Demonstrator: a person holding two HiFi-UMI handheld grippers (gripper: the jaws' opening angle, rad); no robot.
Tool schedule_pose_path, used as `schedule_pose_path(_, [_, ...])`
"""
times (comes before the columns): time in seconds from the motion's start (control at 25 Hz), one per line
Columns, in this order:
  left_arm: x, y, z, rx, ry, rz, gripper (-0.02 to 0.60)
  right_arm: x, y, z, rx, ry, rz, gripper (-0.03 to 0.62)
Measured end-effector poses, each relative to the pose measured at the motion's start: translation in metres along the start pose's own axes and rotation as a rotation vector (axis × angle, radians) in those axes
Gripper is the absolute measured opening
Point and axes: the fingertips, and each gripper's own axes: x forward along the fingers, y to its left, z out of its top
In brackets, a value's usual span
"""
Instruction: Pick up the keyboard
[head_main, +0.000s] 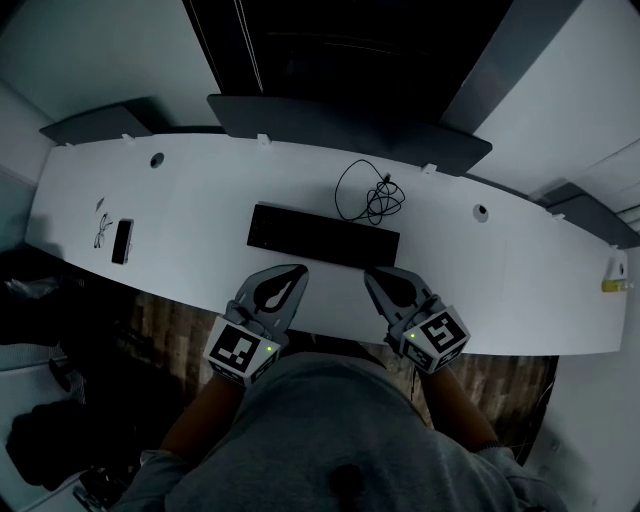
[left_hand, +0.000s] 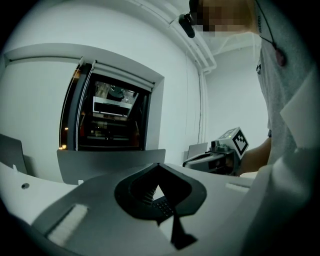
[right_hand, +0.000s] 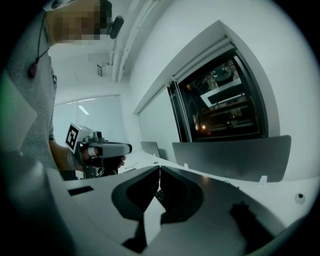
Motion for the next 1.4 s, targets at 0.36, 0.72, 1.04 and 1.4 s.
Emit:
schedule_pose_path(0.36, [0.018,0.048,-0.031,-0.032,0.066,-0.045,0.005,0.025,-0.037,-0.045,0.09,0.077,-0.145,0.015])
schedule_pose_path(0.72, [0.039,0.111,-0.075,-0.078,0.149,-0.07,0.006,0.043,-0.088,-0.101,0.2,0.182,-0.282,0.017])
schedule_pose_path(1.04, [0.052,0.174,-0.134,-0.134,0.263,-0.012,0.025,0.046,-0.142,-0.157,0.33,0.293,-0.372,0.017])
schedule_pose_path(1.4, [0.068,0.233,-0.197,-0.213,0.408,0.045,0.063,0.044,-0.195,-0.196,0.412,0.347,-0.494,0.03])
